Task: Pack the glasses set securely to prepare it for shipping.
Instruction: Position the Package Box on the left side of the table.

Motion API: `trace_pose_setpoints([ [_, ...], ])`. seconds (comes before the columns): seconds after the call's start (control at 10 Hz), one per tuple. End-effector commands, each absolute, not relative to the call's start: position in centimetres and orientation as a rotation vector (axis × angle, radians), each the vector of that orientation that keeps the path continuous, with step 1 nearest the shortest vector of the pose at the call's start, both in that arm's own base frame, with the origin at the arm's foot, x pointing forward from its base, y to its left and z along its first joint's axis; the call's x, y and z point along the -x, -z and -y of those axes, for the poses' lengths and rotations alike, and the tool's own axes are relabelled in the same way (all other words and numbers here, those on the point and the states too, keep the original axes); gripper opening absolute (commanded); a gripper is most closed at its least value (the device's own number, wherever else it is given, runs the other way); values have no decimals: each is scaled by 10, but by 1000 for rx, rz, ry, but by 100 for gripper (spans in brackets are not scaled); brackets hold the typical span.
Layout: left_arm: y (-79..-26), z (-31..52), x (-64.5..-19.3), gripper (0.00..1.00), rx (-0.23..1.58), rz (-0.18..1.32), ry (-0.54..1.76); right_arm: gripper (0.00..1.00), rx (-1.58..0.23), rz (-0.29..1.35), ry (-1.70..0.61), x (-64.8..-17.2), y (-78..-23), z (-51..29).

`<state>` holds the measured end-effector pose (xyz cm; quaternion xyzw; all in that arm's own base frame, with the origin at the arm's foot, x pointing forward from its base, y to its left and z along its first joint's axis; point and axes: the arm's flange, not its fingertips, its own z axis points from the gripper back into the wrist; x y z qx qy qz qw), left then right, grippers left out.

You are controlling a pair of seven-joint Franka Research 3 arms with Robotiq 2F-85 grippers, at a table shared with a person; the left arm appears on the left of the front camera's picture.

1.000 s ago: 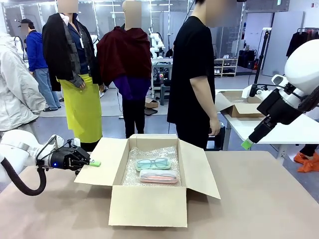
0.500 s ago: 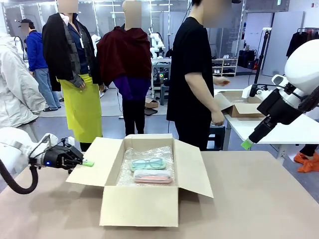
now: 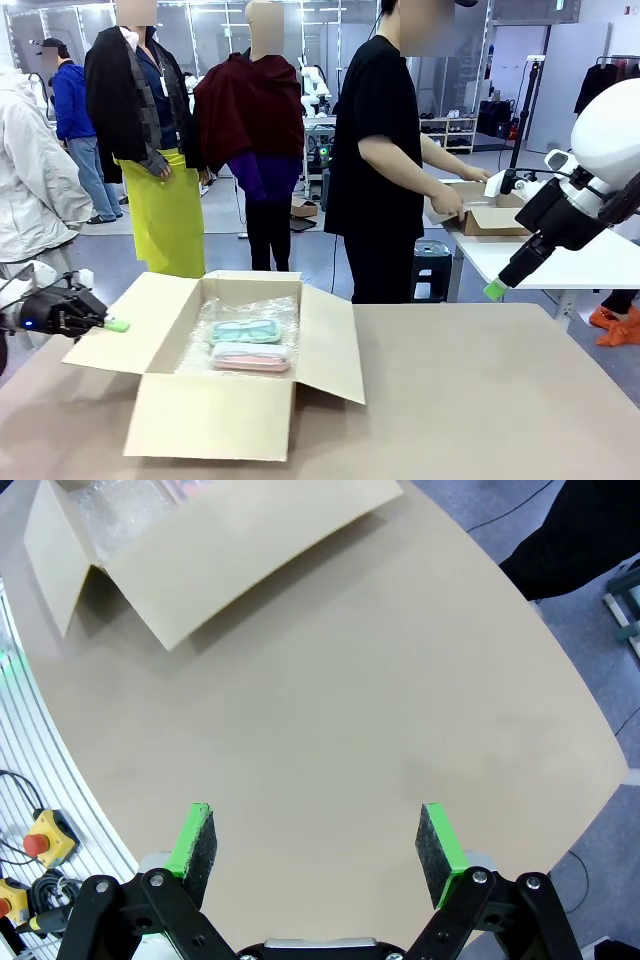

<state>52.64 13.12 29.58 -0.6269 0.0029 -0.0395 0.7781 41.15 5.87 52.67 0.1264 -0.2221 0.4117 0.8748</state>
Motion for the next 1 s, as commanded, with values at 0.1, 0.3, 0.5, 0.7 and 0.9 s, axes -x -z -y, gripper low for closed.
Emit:
trace_pose_setpoints([
  [0.1, -309, -179, -525, 0, 1347, -99, 115, 100, -257, 456, -857, -410, -527, -60],
  [0.3, -313, -212, -524, 0, 1332, -17, 69, 100, -257, 456, -857, -410, -527, -60],
  [0.5, -314, -233, -524, 0, 1287, -5, 39, 100, -257, 456, -857, -410, -527, -60],
  [0.7, -315, -251, -522, 0, 1250, 4, 15, 100, -257, 456, -857, -410, -527, -60],
  [0.9, -320, -261, -520, 0, 1215, 13, -11, 100, -257, 456, -857, -410, -527, -60],
])
